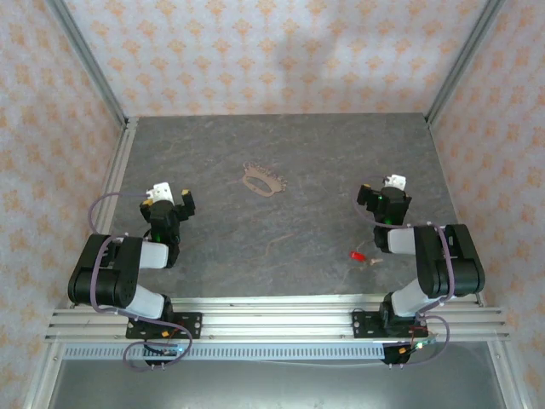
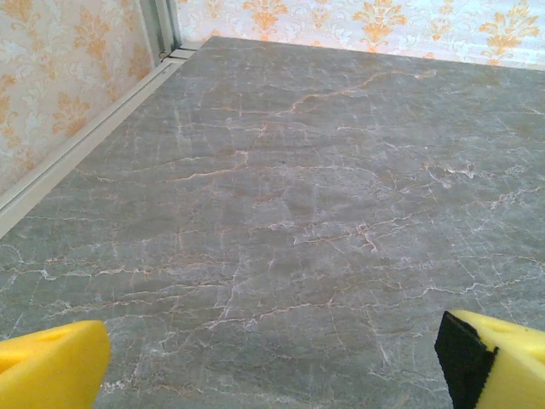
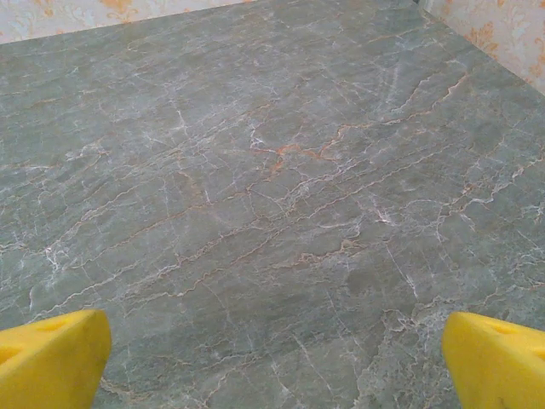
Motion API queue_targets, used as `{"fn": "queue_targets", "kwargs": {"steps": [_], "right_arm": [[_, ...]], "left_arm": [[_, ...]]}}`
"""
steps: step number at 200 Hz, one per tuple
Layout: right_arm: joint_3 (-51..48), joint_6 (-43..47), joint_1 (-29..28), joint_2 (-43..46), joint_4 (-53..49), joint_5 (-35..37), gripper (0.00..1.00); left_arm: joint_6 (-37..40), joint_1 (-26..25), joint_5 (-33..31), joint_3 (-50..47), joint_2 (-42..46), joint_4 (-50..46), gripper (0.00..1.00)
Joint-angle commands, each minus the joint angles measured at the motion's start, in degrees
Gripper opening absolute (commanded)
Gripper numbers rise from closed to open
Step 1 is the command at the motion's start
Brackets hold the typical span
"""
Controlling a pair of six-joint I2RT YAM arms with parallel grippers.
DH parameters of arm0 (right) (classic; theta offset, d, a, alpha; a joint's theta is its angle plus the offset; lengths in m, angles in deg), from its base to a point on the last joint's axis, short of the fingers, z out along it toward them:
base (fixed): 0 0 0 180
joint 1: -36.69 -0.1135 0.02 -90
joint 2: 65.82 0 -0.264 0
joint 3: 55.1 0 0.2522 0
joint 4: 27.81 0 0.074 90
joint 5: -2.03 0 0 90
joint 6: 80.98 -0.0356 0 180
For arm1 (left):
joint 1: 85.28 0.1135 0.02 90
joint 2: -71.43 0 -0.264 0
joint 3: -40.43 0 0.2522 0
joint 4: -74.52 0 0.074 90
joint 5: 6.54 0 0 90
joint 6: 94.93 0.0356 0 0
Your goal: Put the keys on the keyring
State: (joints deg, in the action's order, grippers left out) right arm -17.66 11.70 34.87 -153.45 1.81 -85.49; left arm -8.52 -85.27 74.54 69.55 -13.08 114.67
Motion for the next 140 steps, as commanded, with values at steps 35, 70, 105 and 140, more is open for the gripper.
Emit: {"fn": "queue_targets", "kwargs": {"steps": [35,70,105,140], "right_arm": [[0.48,0.57,-0.13,0.27,1.32,-0.55,0.99],[0.38,0.57,-0.12,0.31,1.32,-0.55,0.99],[0.34,0.58,-0.11,0.32,1.36,-0.55,0.99],[0.36,0.57,-0.11,0.3,1.37,-0.55,0.99]], "left_arm": [[-0.4,0.0,1.22,1.17,0.67,1.99,1.0],[0.2,0.04,2.52,2.42,0.49,-1.37,1.0],[2.68,0.04,7.81,6.69,-0.47,-7.99,1.0],[4.28,-0.8,9.02,8.95,-1.18,-11.32,1.0]]}}
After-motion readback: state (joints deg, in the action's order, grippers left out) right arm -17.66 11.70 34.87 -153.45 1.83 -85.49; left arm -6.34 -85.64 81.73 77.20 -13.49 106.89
